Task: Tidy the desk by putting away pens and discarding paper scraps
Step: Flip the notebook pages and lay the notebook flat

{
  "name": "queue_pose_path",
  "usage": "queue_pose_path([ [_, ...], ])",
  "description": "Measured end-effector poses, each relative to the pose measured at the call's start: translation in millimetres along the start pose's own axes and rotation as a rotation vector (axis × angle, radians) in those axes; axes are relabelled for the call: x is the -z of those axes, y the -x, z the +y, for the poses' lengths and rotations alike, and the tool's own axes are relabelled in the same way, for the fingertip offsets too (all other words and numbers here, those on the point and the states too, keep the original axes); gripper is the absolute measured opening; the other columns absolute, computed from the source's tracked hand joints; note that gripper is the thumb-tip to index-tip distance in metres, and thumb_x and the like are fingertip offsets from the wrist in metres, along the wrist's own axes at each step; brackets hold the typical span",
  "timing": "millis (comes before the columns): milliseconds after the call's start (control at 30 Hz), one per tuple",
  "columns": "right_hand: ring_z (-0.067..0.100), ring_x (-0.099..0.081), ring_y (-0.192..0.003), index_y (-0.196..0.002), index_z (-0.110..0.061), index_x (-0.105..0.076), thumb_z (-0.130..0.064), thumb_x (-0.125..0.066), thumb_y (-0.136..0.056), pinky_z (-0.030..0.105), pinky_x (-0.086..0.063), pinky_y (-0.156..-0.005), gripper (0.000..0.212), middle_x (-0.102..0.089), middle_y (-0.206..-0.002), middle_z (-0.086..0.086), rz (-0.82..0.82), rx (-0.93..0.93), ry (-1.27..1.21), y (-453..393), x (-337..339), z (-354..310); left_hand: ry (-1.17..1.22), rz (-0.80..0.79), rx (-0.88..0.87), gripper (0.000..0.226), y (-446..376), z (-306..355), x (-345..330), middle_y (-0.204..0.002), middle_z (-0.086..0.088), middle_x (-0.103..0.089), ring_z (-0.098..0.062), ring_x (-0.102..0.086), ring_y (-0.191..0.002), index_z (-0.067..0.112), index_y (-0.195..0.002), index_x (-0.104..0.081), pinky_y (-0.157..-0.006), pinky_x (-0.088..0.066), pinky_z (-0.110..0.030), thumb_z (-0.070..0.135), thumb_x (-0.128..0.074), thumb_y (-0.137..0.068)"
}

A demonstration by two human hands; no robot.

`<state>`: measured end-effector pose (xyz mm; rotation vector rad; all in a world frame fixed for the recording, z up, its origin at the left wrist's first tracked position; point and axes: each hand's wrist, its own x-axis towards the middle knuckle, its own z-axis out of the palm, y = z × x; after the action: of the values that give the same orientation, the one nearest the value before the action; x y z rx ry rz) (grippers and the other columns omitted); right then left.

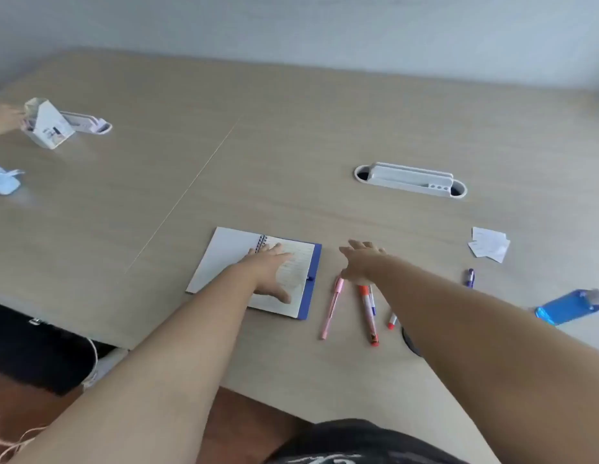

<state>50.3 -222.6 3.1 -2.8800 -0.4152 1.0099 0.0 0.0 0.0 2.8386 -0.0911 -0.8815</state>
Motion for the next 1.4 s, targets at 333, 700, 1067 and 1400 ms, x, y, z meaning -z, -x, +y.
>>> queue_pose_path([
  [333,0.021,0.008,-0.151,-0.156,-0.026,-0.004,-0.025,-0.042,-0.094,0.046,0.001,-0.122,0.073,0.011,-0.163,-0.009,-0.019,0.174,0.07,-10.0,-46.4,-29.7,0.244,0.183,-0.089,0.077,8.3,-21.7,-56.1,-0.158,0.017,-0.024,-0.005,-0.02,-0.145,0.04,-0.133,-0.053,-0.115,-0.022,-0.026,0.035,-0.085,-0.063],
  [700,0.018,0.013,-0.15,-0.155,-0.032,0.002,-0.024,-0.042,-0.093,0.048,0.007,-0.12,0.076,0.016,-0.162,-0.015,-0.056,0.161,0.062,-13.5,-49.6,-25.2,0.668,0.232,0.005,0.031,18.5,-29.4,-47.3,-0.122,0.008,-0.067,-0.004,-0.058,-0.114,0.025,-0.103,-0.076,-0.097,-0.04,-0.019,0.022,-0.082,-0.073],
  [1067,0.019,0.014,-0.15,-0.155,-0.033,0.002,-0.021,-0.043,-0.092,0.048,0.008,-0.119,0.078,0.016,-0.161,-0.016,-0.082,0.159,0.056,-16.3,-47.3,-25.3,0.946,0.368,0.139,0.041,9.5,-31.9,-44.7,-0.063,0.005,-0.055,-0.01,-0.045,-0.054,0.016,-0.085,-0.07,-0.049,-0.039,-0.021,0.034,-0.092,-0.055],
  [1400,0.018,0.011,-0.15,-0.154,-0.035,0.001,-0.015,-0.038,-0.091,0.048,0.007,-0.119,0.077,0.013,-0.161,-0.018,-0.091,0.165,0.074,-17.8,-46.6,-20.8,1.621,0.712,0.43,0.015,37.3,-100.3,-51.0,-0.092,0.001,-0.071,-0.021,-0.066,-0.091,0.02,-0.086,-0.07,-0.081,-0.052,-0.032,0.03,-0.078,-0.078],
])
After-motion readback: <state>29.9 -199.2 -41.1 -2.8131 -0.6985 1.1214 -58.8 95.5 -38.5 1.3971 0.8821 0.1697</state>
